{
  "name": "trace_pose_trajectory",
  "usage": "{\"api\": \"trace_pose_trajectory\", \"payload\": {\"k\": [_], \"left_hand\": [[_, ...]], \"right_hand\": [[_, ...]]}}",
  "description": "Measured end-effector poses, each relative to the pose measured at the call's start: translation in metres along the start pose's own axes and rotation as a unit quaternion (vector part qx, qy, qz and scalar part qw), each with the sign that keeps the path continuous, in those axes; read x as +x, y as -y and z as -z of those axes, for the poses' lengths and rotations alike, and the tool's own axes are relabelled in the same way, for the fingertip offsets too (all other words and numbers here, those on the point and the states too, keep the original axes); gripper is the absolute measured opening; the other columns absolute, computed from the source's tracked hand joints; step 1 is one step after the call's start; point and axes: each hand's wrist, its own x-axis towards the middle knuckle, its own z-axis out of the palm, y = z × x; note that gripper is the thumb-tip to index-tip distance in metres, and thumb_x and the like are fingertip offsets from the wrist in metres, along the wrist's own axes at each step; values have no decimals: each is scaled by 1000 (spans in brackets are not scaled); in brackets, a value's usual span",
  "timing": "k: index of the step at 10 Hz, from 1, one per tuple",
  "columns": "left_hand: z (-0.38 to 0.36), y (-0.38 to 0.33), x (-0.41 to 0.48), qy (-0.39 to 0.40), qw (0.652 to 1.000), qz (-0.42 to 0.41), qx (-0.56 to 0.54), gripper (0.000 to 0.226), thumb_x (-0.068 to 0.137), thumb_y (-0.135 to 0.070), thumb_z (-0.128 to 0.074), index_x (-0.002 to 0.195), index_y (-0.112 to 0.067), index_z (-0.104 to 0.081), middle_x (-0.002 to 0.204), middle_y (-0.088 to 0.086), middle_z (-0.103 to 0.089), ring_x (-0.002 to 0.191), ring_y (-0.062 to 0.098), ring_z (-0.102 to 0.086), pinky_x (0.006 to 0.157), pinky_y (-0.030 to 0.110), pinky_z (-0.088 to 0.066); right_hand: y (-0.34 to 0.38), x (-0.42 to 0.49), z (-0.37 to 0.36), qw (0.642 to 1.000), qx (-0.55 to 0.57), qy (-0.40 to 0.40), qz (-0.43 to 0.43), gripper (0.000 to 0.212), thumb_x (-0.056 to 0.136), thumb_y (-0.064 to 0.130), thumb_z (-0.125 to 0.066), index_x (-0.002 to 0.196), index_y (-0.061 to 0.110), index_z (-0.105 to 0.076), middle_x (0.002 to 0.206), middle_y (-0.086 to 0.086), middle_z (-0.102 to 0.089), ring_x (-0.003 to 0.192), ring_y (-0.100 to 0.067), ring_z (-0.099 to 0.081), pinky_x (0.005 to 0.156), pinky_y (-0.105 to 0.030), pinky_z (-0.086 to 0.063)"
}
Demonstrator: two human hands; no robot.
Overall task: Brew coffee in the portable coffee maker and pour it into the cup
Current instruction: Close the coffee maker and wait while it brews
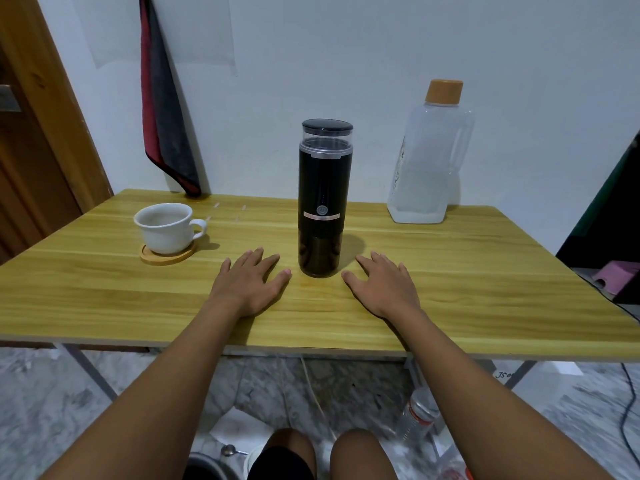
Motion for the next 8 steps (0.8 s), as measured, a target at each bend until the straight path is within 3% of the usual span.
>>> {"api": "trace_pose_trajectory", "payload": {"k": [8], "left_hand": [[-2,1,1,-7,1000,3,1,68,99,-69,-21,160,-37,-22,171,-1,-9,157,17,-6,125,48,-2]], "right_hand": [[1,-1,1,1000,1,0,-1,68,97,65,-33,154,29,-35,165,-3,-24,153,-21,-16,123,-46,-10]]}}
